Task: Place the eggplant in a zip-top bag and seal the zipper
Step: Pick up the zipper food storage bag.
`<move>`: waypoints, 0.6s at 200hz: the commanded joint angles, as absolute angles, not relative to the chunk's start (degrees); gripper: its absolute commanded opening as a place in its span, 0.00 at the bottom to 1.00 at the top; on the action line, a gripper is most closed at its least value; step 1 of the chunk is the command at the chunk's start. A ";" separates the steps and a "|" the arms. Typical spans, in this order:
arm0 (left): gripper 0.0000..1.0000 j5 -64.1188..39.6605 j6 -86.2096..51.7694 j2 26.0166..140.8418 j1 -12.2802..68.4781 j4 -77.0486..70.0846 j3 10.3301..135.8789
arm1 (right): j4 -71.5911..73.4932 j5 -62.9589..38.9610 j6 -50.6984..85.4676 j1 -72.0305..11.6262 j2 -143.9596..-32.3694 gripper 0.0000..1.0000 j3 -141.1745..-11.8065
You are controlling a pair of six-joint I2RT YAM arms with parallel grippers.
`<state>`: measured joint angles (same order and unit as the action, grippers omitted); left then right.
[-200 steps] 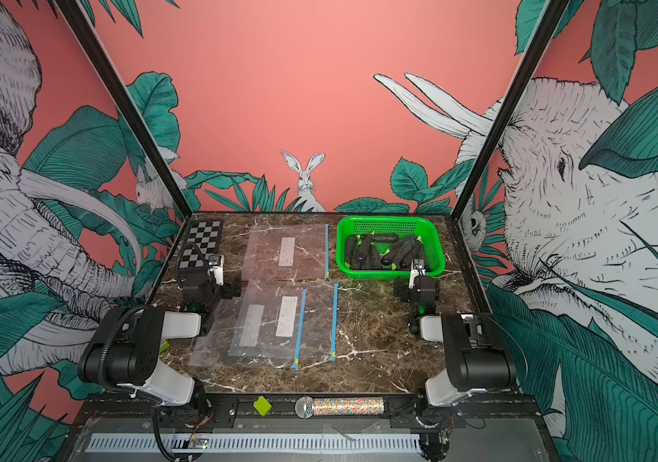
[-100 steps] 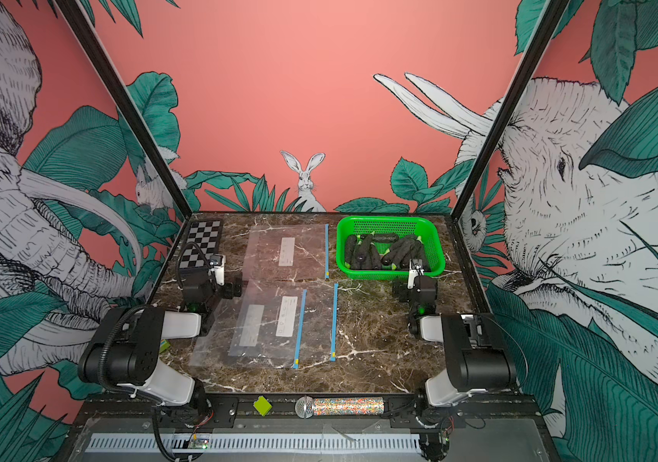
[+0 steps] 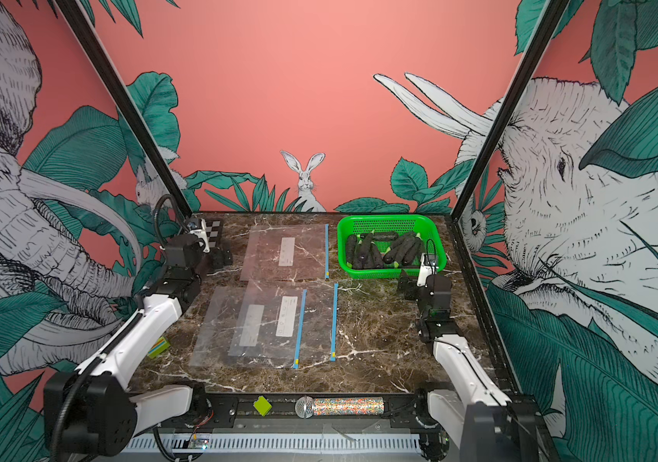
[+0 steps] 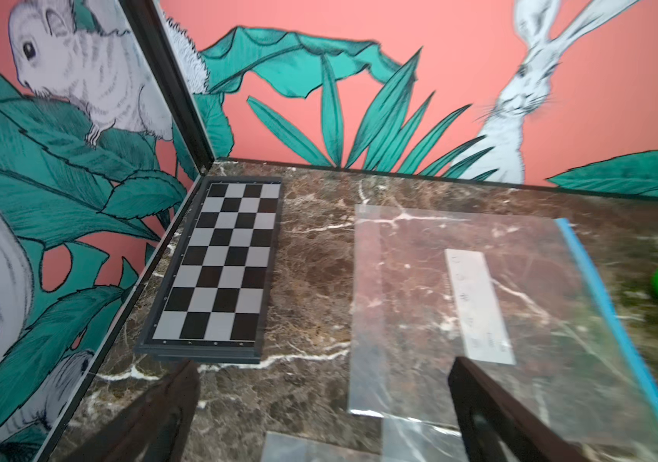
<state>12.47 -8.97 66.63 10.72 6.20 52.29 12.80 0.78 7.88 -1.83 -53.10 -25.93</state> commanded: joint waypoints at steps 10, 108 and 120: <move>0.99 25.82 -20.87 65.17 22.70 30.40 60.40 | -9.35 0.04 12.26 -1.67 -45.82 0.98 -35.14; 0.91 24.77 -37.79 104.49 53.29 64.72 98.98 | -23.51 -16.49 14.88 -1.67 -55.75 0.92 -52.12; 0.87 21.84 -38.32 108.72 54.16 65.94 102.08 | -21.65 -17.22 16.90 -1.67 -56.55 0.80 -51.24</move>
